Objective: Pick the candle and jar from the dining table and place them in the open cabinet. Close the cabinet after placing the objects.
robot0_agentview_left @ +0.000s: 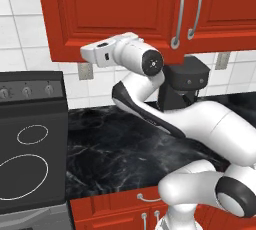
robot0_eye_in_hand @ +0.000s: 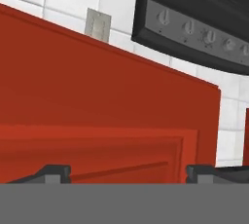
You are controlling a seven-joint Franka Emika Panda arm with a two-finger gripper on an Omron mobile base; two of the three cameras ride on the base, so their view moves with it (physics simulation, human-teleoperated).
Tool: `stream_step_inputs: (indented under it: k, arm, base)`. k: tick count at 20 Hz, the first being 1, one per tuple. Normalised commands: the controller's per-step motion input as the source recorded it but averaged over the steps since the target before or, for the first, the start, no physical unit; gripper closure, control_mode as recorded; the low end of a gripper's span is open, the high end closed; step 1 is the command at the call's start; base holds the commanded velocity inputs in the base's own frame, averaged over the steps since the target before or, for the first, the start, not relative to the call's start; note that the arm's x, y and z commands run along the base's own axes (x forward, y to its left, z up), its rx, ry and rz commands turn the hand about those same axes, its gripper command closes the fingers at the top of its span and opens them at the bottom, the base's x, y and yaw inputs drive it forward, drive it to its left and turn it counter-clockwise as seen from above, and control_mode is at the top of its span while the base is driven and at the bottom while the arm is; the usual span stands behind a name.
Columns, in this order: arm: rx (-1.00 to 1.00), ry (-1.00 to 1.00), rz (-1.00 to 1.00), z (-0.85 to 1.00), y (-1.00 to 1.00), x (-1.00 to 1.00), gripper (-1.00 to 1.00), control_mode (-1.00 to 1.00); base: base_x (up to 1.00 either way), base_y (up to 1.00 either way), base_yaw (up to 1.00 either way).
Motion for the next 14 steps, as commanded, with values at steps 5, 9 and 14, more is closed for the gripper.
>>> stream_step_inputs:
  k: [5,9,14]
  arm:
    - [0.03,0.00,0.08,0.08,-0.06,0.24,-1.00,-1.00]
    - [0.04,0.00,0.08,0.04,-0.10,0.37,-1.00,-1.00]
    - [0.05,0.00,0.08,0.01,-0.10,0.43,-1.00,-1.00]
  base:
    - [0.00,0.00,0.00]
    - [0.00,0.00,0.00]
    - [0.00,0.00,0.00]
